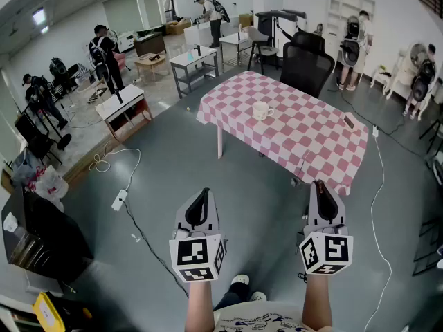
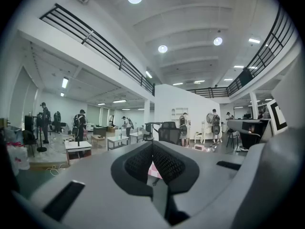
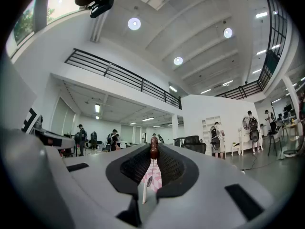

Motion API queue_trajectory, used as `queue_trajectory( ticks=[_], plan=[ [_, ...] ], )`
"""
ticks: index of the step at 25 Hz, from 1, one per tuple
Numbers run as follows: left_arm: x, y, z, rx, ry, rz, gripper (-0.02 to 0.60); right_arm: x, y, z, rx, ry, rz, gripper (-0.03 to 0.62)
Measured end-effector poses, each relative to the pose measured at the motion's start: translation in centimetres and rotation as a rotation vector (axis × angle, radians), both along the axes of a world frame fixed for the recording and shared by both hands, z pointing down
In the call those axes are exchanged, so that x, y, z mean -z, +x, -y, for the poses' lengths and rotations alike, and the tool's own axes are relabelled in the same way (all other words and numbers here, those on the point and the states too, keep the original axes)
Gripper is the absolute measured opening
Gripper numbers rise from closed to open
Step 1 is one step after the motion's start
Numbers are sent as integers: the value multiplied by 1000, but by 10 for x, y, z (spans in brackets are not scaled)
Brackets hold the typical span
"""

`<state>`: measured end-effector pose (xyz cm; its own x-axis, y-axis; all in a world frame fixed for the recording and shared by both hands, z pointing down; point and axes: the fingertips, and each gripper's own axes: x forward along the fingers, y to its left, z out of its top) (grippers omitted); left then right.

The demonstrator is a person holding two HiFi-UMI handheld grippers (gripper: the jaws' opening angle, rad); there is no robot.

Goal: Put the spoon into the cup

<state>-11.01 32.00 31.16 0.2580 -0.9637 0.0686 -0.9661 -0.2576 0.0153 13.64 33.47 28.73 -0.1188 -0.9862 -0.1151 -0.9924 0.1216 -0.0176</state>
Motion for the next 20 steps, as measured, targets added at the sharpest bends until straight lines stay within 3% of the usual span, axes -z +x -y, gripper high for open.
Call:
queue_trajectory(
  ticks=[20],
  plan=[
    [-8,-12,26,-4,-14,-4,14,-11,-12,23,-8,-22,5,52]
  ],
)
